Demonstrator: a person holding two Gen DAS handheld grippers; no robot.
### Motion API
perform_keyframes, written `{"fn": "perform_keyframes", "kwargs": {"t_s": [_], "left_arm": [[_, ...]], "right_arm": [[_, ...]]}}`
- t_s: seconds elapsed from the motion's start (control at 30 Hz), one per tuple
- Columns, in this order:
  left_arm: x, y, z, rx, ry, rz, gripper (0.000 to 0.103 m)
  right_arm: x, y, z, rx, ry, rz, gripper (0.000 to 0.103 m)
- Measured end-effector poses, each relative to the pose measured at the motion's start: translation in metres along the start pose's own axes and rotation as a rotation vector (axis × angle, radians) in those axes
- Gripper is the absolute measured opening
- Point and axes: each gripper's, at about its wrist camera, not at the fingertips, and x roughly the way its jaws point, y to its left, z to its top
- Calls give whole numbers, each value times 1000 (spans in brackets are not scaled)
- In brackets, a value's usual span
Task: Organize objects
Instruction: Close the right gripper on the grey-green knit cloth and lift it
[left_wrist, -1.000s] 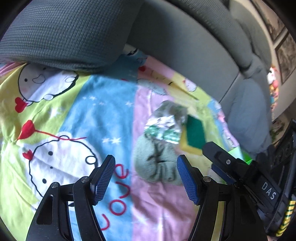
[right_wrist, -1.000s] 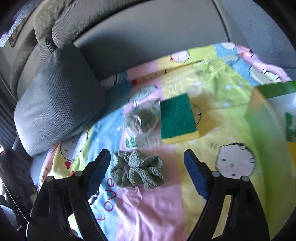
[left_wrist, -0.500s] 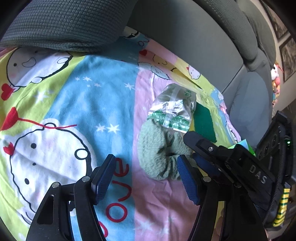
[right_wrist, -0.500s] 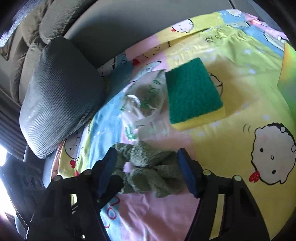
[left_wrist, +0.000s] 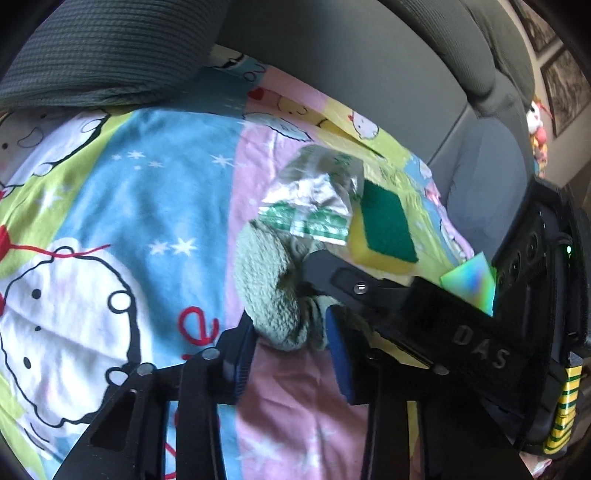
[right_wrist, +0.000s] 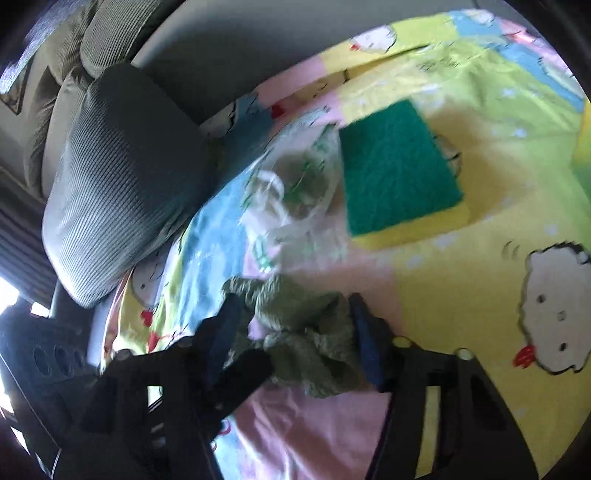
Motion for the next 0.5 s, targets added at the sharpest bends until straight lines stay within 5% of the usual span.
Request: {"fn": "perform_keyframes", "kwargs": {"t_s": [0.2, 0.5], "left_arm": [[-4, -12, 0, 45, -14, 13, 32], [-35, -33, 0, 101, -85, -28, 31]], "right_arm": [[1, -5, -3, 50, 31, 58, 34], [-31, 12, -4, 31, -40, 99, 31]]}}
